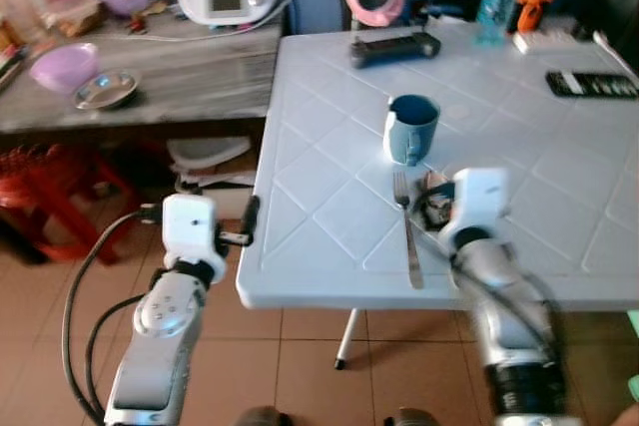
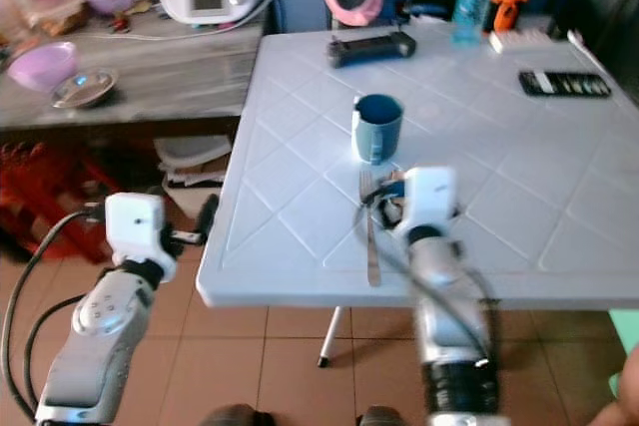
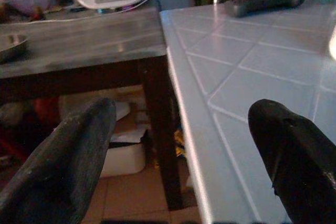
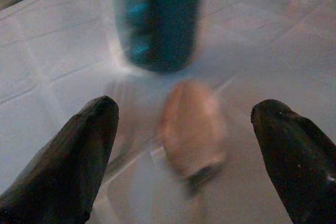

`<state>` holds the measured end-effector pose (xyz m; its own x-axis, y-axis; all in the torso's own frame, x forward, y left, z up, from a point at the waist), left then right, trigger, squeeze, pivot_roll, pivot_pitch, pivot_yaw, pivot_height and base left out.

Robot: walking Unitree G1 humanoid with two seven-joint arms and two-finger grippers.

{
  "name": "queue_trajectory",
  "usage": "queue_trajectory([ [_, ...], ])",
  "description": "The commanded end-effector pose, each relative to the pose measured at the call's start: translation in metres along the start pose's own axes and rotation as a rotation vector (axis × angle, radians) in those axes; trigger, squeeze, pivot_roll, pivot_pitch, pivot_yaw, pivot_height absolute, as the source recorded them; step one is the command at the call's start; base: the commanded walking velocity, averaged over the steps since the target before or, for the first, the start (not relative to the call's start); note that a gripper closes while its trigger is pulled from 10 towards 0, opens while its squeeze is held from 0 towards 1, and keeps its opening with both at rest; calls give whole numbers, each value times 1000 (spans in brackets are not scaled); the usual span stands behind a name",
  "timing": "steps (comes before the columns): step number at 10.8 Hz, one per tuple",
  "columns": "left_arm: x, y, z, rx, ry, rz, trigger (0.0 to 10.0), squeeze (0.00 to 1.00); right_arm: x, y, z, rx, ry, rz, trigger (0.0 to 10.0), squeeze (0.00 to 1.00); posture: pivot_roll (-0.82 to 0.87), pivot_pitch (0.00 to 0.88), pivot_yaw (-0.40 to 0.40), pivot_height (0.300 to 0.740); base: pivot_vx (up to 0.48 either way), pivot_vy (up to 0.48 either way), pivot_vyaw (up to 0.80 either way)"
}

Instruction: Setting the table

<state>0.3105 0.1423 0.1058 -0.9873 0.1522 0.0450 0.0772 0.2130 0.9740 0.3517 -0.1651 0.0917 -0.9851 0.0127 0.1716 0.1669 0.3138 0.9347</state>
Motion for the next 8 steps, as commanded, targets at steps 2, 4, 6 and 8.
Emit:
queue_trajectory([
  [2,1,5,4,-5,15,-14,10000,0,3,5,4,-19,20,-15,10000,0,-15,52,97,740,0,0,0],
  [4,1,4,4,-4,14,-10,10000,0,11,-9,11,-26,59,44,10000,0,-19,60,92,740,0,0,0],
  [6,1,2,3,0,12,-4,10000,0,16,-14,24,-34,137,69,10000,0,-23,65,92,740,0,0,0],
  [8,1,3,2,2,9,-5,10000,0,18,-6,35,-46,190,53,10000,0,-23,66,92,740,0,0,0],
])
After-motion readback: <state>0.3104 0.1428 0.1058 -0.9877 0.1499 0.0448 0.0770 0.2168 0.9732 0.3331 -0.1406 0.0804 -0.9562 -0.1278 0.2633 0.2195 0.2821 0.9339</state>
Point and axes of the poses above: a point about 5 cm out from each wrist's last joint towards the gripper, its own x axis pointing back from the gripper into the wrist, its own y axis along the axis of the wrist's last joint, z = x × y, the point moved 6 cm from there along -x, pointing out of the wrist towards the gripper, and after that the axes turned 14 degrees about x, right-handed, at the moved point
